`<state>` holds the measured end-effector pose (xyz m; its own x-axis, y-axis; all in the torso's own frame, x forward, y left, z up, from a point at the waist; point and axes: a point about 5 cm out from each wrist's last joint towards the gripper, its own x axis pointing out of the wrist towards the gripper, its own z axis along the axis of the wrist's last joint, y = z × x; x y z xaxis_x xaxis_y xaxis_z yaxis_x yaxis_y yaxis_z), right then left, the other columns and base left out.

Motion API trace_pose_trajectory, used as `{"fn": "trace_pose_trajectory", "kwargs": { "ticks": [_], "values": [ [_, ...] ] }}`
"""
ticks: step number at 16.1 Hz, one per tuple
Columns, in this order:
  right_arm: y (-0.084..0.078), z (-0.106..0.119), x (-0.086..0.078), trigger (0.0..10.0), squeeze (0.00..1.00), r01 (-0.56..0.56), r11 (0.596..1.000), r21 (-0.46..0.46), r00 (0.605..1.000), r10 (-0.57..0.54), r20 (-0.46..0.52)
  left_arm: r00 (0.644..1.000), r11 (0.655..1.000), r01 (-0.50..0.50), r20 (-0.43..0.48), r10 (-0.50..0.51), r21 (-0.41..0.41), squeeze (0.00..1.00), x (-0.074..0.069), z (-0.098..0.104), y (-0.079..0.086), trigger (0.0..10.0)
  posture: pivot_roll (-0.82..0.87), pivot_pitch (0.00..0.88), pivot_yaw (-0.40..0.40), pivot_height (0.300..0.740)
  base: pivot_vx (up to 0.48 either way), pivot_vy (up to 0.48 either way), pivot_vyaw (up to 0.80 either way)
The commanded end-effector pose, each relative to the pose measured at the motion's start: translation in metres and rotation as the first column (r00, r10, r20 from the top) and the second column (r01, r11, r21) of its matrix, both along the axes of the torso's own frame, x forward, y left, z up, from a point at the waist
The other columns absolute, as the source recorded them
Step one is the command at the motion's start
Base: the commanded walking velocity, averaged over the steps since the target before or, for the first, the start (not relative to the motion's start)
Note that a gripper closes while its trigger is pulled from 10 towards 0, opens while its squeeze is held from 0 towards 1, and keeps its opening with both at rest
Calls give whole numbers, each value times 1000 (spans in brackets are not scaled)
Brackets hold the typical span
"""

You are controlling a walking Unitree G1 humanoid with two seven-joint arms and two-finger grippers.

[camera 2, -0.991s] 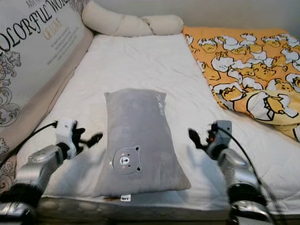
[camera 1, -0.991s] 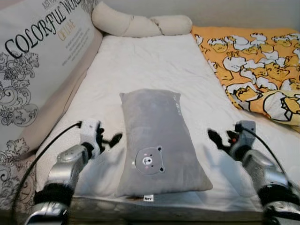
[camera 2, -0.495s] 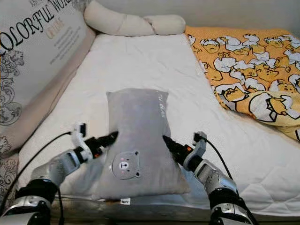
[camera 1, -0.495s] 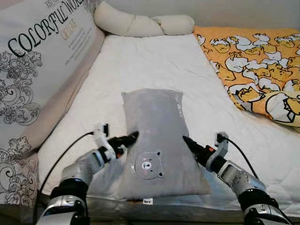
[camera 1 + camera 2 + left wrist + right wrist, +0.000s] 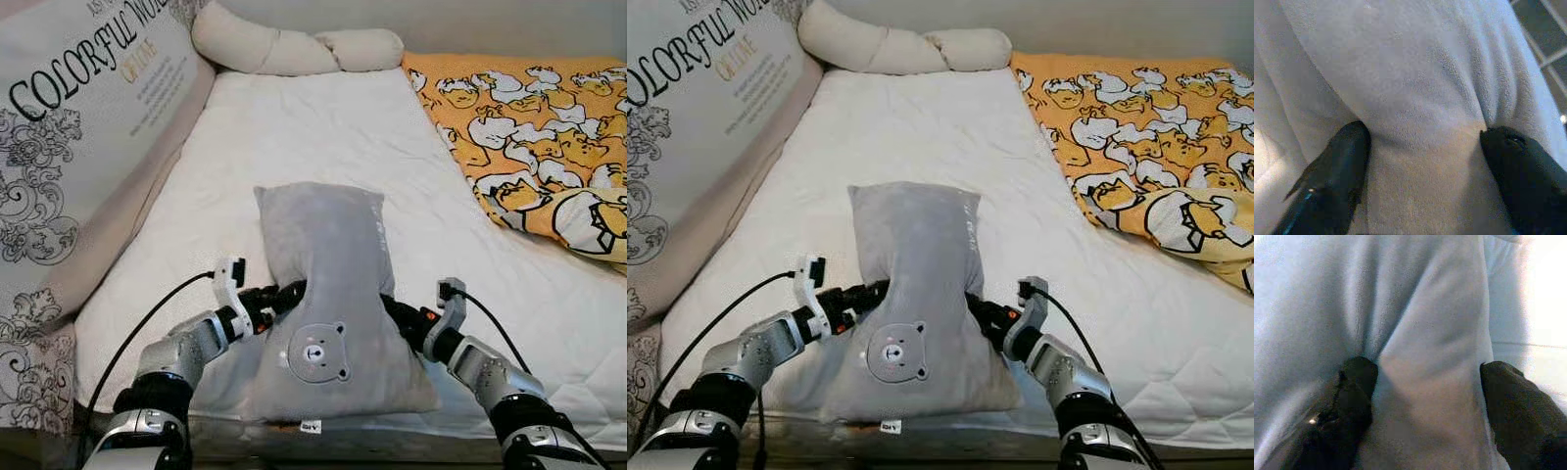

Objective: Clean up the room

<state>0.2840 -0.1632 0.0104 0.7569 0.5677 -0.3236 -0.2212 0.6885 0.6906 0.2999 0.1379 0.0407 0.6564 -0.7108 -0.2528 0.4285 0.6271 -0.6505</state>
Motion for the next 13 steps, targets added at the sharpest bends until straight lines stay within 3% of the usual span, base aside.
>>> {"fn": "trace_pose_trajectory", "kwargs": {
  "ticks": [1,3,9,11,13],
  "values": [
    [13,3,5,0,0,-58,998,-28,998,58,6,999,998,54,9,-54,34,0,-2,-1,-9,0,70,0,13,740,0,0,0],
    [13,4,7,0,0,-68,995,-69,997,70,24,999,998,35,-1,-35,56,0,1,-2,-9,0,69,0,12,740,0,0,0],
    [13,7,10,0,0,-52,996,-73,998,55,41,999,994,-22,28,19,107,0,6,2,-3,0,97,0,-15,740,0,0,0],
    [11,16,20,0,0,4,997,-80,996,4,92,994,996,-67,92,61,65,0,12,15,-2,0,101,0,-19,740,0,0,0],
    [9,20,23,0,0,23,997,-78,993,-14,117,993,995,-81,86,76,56,0,12,16,-1,0,101,0,-18,740,0,0,0]
  ]
}}
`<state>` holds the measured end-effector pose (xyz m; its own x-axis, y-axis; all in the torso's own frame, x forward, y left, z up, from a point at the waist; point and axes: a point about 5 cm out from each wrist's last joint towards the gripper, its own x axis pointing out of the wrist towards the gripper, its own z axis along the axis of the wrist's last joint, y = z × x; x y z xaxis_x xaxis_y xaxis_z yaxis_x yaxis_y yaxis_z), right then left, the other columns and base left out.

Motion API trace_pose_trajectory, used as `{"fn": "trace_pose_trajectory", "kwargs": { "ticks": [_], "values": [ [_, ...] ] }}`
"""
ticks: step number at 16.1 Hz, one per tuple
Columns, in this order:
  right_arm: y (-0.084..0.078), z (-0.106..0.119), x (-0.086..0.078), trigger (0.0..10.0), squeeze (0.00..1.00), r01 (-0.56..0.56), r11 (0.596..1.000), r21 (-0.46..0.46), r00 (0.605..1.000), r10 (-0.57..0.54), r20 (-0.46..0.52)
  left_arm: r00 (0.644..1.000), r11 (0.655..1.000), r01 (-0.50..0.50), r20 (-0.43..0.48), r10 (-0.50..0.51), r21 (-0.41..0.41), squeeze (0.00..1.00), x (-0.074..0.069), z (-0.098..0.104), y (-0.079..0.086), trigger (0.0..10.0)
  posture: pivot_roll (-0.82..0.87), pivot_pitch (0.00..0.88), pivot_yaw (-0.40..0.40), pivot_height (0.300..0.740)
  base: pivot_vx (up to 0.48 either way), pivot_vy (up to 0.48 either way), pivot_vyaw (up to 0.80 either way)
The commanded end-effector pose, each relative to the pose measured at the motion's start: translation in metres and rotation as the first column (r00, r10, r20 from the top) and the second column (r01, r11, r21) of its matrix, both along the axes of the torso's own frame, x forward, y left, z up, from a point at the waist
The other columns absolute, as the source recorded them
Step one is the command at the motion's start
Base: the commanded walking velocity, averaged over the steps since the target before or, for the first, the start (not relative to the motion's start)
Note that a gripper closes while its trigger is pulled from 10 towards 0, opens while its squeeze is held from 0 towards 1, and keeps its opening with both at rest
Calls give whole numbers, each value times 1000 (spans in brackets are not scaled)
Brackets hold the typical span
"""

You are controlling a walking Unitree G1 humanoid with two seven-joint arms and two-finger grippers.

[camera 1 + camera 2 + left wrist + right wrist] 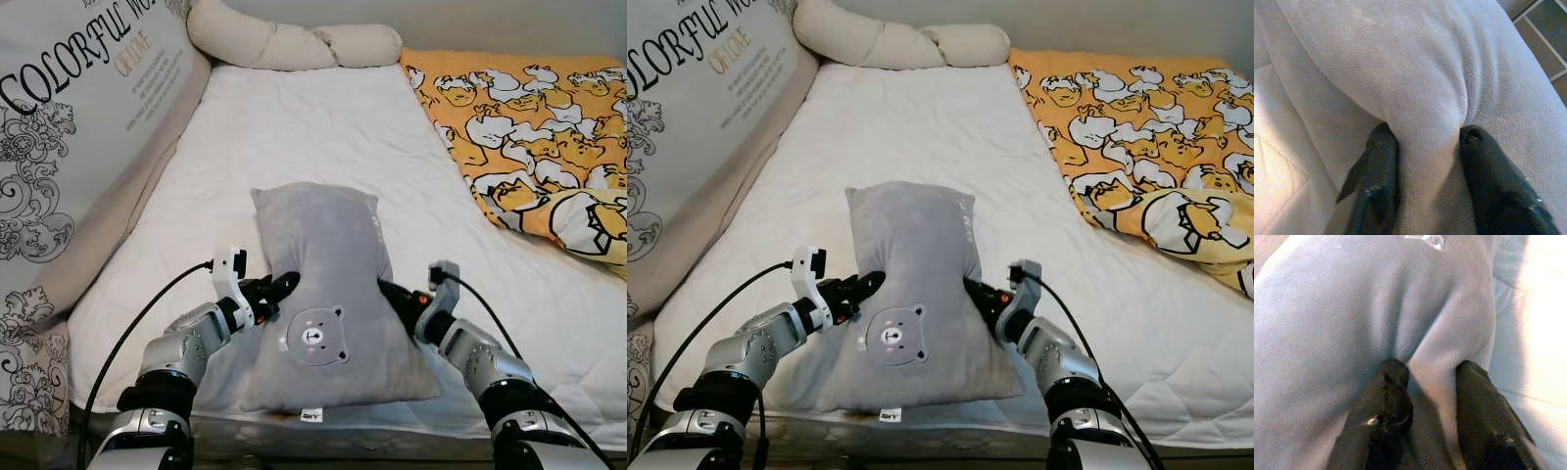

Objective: Clean up the room

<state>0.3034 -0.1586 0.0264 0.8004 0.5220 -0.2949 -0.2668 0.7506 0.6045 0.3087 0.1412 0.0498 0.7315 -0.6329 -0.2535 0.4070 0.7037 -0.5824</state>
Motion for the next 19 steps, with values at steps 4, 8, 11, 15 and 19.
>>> {"fn": "trace_pose_trajectory", "kwargs": {
  "ticks": [4,8,11,15,19],
  "values": [
    [11,27,16,0,0,37,999,21,992,-39,120,994,1000,23,111,-21,-17,0,9,31,-12,0,97,0,-6,740,0,0,0],
    [12,54,23,0,0,138,988,75,956,-152,252,971,995,-13,239,-10,95,0,13,62,-17,0,112,0,-11,740,0,0,0],
    [16,60,15,0,0,135,988,78,951,-151,269,944,985,-22,327,-36,171,0,6,82,-25,0,106,0,-3,740,0,0,0],
    [13,62,7,6000,0,208,977,46,937,-212,277,950,956,-89,313,-3,280,0,6,74,-17,0,56,0,40,740,0,0,0],
    [-2,56,3,10000,1000,273,962,23,929,-270,253,951,933,-201,286,114,298,192,10,68,8,10000,85,0,31,740,0,0,0]
  ]
}}
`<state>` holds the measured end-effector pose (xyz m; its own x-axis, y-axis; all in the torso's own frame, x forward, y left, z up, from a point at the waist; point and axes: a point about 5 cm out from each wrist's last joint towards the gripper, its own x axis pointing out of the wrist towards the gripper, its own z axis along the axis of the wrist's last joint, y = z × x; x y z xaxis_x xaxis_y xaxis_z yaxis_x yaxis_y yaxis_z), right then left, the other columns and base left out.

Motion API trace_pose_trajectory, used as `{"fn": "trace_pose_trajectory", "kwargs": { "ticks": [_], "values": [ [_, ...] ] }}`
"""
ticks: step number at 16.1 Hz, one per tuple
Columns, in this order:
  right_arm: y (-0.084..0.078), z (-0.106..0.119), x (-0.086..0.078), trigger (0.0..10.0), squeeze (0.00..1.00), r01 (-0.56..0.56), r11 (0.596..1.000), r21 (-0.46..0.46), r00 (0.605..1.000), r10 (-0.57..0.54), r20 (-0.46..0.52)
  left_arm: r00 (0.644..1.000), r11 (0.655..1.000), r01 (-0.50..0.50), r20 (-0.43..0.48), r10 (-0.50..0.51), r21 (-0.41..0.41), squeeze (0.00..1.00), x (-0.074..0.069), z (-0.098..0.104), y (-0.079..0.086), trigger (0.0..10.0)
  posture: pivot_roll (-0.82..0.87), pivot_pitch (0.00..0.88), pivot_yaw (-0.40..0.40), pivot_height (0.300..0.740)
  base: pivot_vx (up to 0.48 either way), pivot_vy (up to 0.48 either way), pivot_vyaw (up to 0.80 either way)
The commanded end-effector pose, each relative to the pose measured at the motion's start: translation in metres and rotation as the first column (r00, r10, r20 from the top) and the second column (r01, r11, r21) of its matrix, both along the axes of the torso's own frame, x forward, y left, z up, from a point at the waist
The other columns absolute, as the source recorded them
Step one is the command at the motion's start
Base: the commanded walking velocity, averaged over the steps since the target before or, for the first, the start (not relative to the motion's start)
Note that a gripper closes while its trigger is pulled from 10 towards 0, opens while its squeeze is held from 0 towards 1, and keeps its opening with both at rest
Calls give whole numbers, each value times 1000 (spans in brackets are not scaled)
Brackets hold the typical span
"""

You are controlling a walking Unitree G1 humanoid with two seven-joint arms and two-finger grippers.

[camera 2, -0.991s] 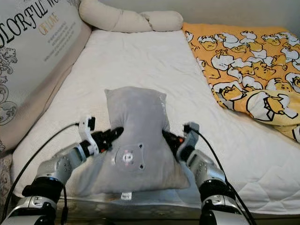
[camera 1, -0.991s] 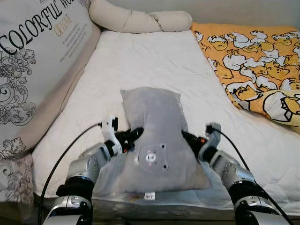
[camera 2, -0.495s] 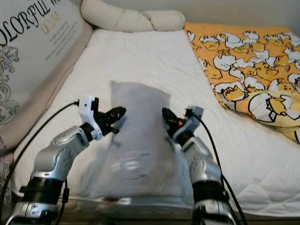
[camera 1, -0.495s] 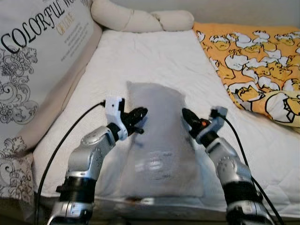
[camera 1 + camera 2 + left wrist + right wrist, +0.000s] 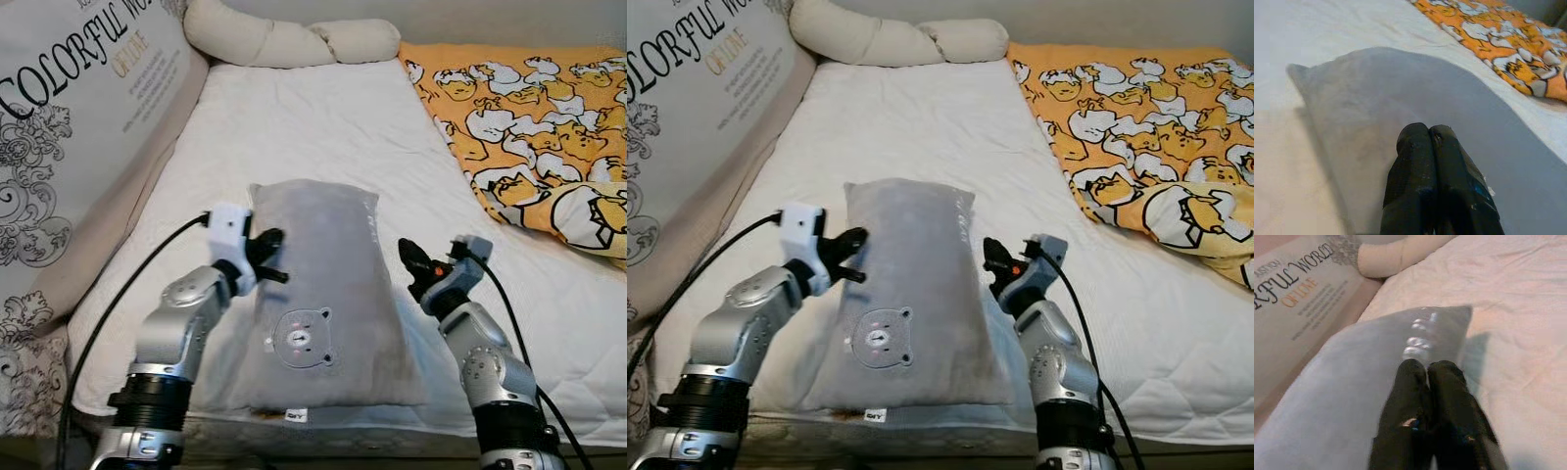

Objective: Clean up the room

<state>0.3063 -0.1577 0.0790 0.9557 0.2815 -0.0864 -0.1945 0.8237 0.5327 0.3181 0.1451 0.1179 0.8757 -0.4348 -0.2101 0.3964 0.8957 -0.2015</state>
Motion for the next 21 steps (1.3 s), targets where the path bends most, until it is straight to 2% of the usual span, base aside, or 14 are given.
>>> {"fn": "trace_pose_trajectory", "kwargs": {
  "ticks": [1,2,4,5,7,9,14,19,21],
  "values": [
    [-5,-1,4,10000,1000,17,1000,8,1000,-17,-10,999,999,-50,1,50,-18,749,1,0,17,10000,104,0,20,740,0,0,0],
    [-5,-3,10,10000,1000,18,1000,2,999,-18,-28,996,996,-89,-5,89,-29,1000,1,-3,28,10000,111,0,18,740,0,0,0],
    [-8,-8,16,10000,1000,39,999,9,997,-38,-70,994,994,-106,-22,106,-32,1000,-1,-10,36,10000,113,0,20,740,0,0,0],
    [-12,-12,18,10000,1000,52,997,50,992,-46,-114,995,994,-98,-37,97,-38,1000,-4,-15,37,10000,113,0,22,740,0,0,0],
    [-18,-13,21,10000,1000,67,997,47,991,-61,-116,996,996,-82,-44,81,-31,1000,-5,-19,36,10000,117,0,19,740,0,0,0],
    [-20,-14,22,10000,1000,73,997,-9,993,-73,-95,996,997,-74,-45,73,-22,1000,-5,-22,35,10000,117,0,14,740,0,0,0],
    [-21,-21,19,10000,1000,71,997,-12,992,-72,-105,995,996,-80,-57,78,-33,1000,-6,-27,36,10000,110,0,18,740,0,0,0],
    [-19,-23,18,10000,1000,22,1000,2,994,-22,-106,995,995,-82,-67,78,-56,1000,-6,-30,33,10000,105,0,15,740,0,0,0],
    [-20,-23,18,10000,1000,31,999,-22,994,-33,-102,995,995,-82,-66,78,-56,1000,-5,-30,32,10000,107,0,14,740,0,0,0]
  ]
}}
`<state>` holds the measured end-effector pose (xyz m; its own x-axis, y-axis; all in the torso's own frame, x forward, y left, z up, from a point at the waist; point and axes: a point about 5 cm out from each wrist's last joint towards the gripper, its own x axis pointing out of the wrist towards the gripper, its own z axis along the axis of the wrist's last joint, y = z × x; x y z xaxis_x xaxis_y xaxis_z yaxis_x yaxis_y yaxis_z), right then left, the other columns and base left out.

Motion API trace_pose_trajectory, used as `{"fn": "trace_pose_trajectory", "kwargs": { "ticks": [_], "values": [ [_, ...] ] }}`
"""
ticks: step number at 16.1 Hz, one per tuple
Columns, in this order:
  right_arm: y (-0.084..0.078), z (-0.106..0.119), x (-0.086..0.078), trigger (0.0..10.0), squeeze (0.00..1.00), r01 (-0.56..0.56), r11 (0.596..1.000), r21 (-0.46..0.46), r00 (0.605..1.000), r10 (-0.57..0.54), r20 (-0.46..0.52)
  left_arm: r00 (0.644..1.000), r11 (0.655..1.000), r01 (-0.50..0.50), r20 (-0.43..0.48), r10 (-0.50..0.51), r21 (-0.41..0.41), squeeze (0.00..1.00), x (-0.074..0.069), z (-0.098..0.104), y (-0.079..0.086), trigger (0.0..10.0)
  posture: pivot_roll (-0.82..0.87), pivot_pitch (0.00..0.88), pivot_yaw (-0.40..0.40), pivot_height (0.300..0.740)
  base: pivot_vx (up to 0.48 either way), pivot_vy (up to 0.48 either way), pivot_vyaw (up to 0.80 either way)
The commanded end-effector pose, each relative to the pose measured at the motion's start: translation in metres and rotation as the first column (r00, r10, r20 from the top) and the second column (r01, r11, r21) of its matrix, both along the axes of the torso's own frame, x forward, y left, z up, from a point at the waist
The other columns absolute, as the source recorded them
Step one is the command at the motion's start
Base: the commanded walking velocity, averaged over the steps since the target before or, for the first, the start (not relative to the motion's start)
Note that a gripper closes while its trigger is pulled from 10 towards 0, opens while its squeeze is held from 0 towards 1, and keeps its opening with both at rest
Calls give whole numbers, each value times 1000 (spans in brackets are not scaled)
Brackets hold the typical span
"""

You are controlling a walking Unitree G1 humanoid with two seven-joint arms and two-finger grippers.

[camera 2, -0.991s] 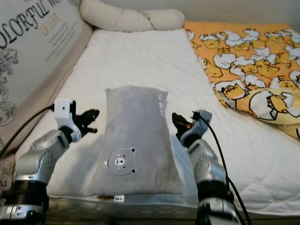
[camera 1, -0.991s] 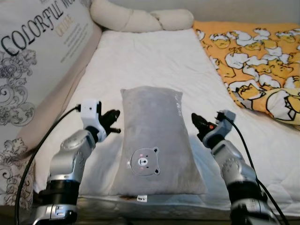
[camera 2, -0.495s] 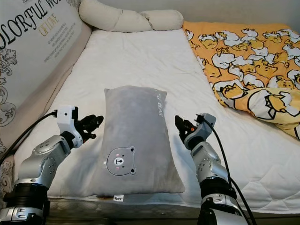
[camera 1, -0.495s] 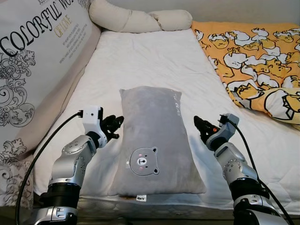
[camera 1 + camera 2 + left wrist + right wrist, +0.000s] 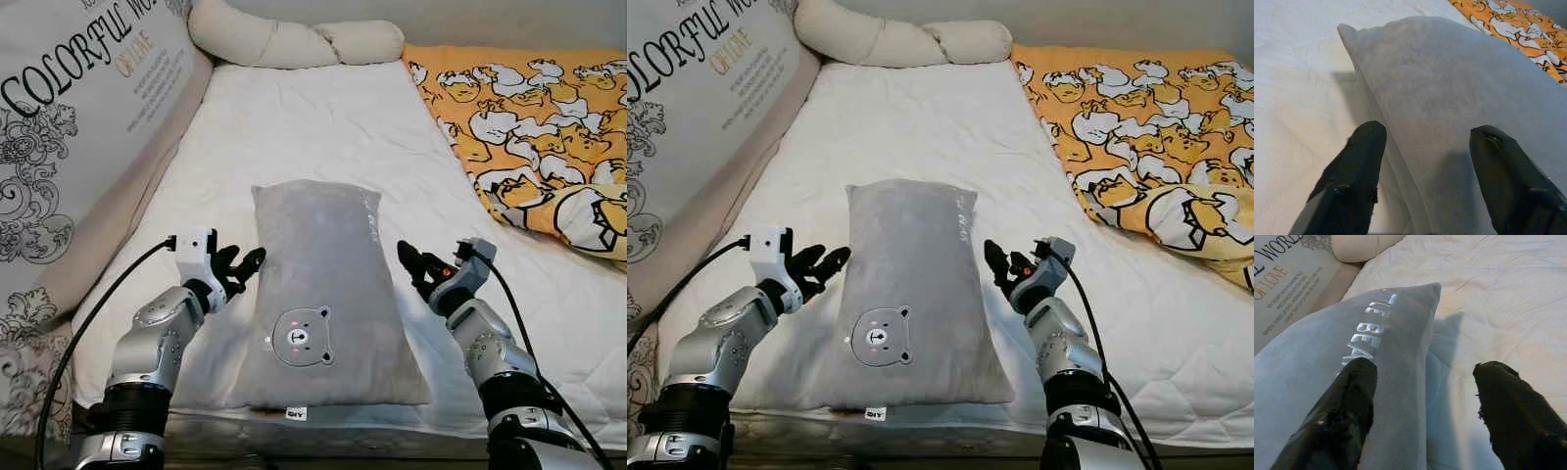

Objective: Clean up the room

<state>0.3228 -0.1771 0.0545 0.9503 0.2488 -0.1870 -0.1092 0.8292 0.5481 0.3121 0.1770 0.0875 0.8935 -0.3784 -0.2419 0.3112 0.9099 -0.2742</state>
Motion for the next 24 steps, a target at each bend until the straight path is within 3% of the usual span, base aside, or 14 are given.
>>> {"fn": "trace_pose_trajectory", "kwargs": {
  "ticks": [1,2,4,6,11,14,15,17,18,19,20,22,23,24],
  "values": [
    [-1,2,2,10000,1000,-6,1000,-17,1000,6,4,1000,1000,-5,13,5,3,1000,1,1,0,10000,111,0,8,740,0,0,0],
    [0,2,2,10000,1000,-13,1000,-13,1000,13,6,997,999,-18,74,16,36,1000,4,8,1,10000,113,0,6,740,0,0,0],
    [2,3,3,10000,1000,-28,999,-20,1000,28,12,957,974,-48,290,-19,223,1000,11,32,1,10000,112,0,8,740,0,0,0],
    [6,5,3,10000,1000,-41,999,-27,999,41,24,911,965,-38,406,-73,259,1000,13,50,-6,10000,106,0,16,740,0,0,0],
    [14,7,0,10000,1000,-100,994,-51,993,103,59,853,954,-35,507,-127,299,1000,15,61,-12,10000,92,0,36,740,0,0,0],
    [13,6,-1,10000,1000,-86,995,-42,995,88,46,883,964,-28,458,-100,265,1000,17,51,-10,10000,86,0,43,740,0,0,0],
    [11,3,1,10000,1000,-72,997,-16,997,72,9,958,986,-62,286,15,157,1000,23,29,-2,10000,77,0,50,740,0,0,0],
    [11,-2,4,10000,1000,-59,996,68,996,64,-65,996,997,-60,67,63,-40,1000,23,2,-2,10000,73,0,50,740,0,0,0],
    [11,-3,4,10000,1000,-59,993,104,995,67,-76,998,992,-60,27,64,-107,1000,23,-2,-4,10000,73,0,50,740,0,0,0],
    [11,-5,4,10000,208,-54,988,146,993,69,-99,997,980,-74,-29,70,-182,1000,24,-8,-5,10000,69,0,43,740,0,0,0],
    [10,-6,4,10000,0,-45,977,207,991,70,-117,996,967,-72,-77,55,-246,1000,23,-14,-8,10000,63,0,41,740,0,0,0],
    [6,-12,0,10000,0,-19,953,303,982,74,-172,985,936,-55,-171,-5,-347,933,18,-26,-17,10000,48,0,39,740,0,0,0],
    [2,-21,-7,10000,0,-17,934,357,972,99,-213,974,888,-20,-208,-85,-459,867,14,-33,-29,10000,41,0,39,740,0,0,0],
    [3,-24,-10,10000,0,-31,932,362,966,121,-228,972,865,-13,-210,-108,-502,690,12,-33,-33,10000,30,0,40,740,0,0,0]
  ]
}}
